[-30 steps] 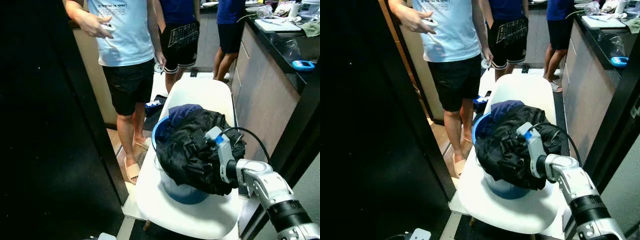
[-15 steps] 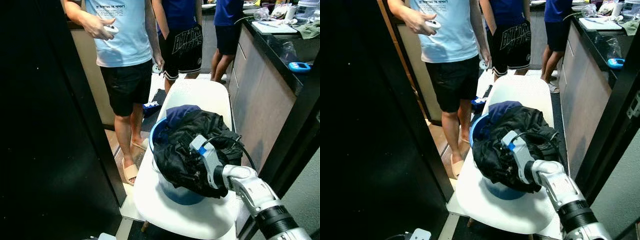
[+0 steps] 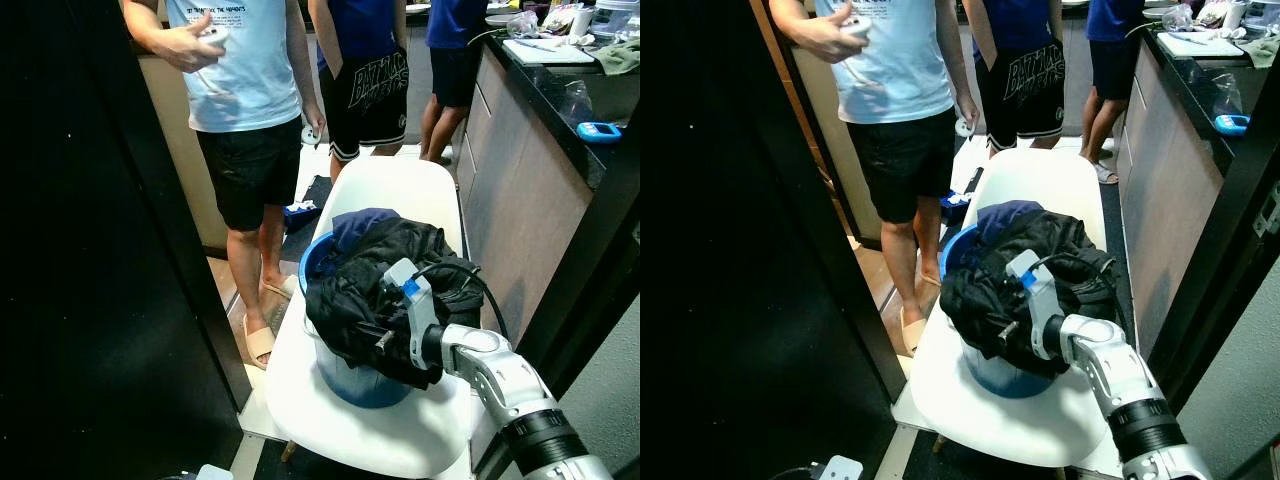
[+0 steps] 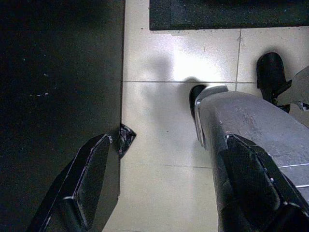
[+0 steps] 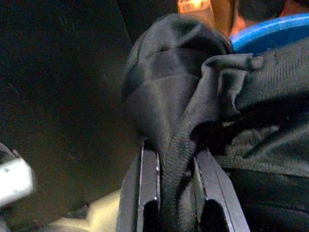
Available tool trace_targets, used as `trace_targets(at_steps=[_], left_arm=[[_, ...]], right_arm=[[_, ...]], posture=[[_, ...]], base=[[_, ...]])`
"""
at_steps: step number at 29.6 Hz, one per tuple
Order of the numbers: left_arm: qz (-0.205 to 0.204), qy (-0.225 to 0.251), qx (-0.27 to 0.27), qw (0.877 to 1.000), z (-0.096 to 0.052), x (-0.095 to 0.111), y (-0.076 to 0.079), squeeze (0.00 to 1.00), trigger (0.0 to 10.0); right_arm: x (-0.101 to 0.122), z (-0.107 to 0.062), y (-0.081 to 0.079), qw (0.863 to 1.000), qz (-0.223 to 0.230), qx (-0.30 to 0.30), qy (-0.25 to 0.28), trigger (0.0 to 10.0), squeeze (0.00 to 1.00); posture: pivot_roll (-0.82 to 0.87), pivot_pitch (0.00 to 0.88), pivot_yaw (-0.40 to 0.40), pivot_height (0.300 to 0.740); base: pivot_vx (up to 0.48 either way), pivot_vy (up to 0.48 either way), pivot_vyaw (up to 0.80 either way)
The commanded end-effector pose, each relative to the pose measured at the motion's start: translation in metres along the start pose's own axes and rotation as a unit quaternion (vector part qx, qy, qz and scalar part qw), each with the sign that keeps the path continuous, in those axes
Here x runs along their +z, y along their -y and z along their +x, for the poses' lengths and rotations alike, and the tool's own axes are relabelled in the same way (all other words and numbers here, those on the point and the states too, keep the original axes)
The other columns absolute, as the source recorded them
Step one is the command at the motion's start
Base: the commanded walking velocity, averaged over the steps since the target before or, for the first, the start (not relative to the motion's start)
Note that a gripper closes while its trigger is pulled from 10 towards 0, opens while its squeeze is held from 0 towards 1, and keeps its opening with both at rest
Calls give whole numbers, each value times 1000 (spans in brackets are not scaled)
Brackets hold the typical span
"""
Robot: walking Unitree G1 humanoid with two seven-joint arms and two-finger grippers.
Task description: Clothes washing
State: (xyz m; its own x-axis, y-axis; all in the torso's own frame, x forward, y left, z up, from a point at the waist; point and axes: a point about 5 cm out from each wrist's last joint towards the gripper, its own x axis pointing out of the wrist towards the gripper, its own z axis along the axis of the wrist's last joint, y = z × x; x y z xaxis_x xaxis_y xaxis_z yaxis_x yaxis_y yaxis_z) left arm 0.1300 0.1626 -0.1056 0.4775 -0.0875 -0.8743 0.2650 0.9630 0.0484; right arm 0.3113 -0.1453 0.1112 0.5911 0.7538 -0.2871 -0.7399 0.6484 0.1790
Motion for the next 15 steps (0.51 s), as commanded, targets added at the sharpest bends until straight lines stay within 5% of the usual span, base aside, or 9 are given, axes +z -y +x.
trace_targets(at_steps=[1,6,9,10,11,14,15], left_arm=[[-2,-25,-2,1000,-3,-12,-3,0,10000],[-10,-21,-2,1000,-3,-12,-4,0,10000],[-10,-22,0,1000,-3,-11,-5,0,10000],[-10,-22,0,1000,-3,-11,-5,0,10000],[-10,-23,1,1000,-3,-11,-6,0,10000],[-11,-24,1,1000,-3,-11,-6,0,10000],[-11,-25,1,1000,-3,-11,-6,0,10000]], right_arm=[[24,1,-12,993,26,59,103,0,0],[55,-11,-18,962,83,116,235,0,0],[93,-30,-15,911,120,141,367,0,0],[93,-30,-15,911,120,141,367,0,0],[104,-36,-12,893,130,144,406,0,0],[113,-42,-10,877,139,148,436,0,0],[121,-49,-9,860,140,158,465,0,0]], posture=[[-8,0,42,740],[-7,0,44,740],[-6,0,48,740],[-6,0,48,740],[-5,0,49,740],[-5,0,49,740],[-6,0,54,740]], base=[[0,0,0],[0,0,0],[0,0,0],[0,0,0],[0,0,0],[0,0,0],[0,0,0]])
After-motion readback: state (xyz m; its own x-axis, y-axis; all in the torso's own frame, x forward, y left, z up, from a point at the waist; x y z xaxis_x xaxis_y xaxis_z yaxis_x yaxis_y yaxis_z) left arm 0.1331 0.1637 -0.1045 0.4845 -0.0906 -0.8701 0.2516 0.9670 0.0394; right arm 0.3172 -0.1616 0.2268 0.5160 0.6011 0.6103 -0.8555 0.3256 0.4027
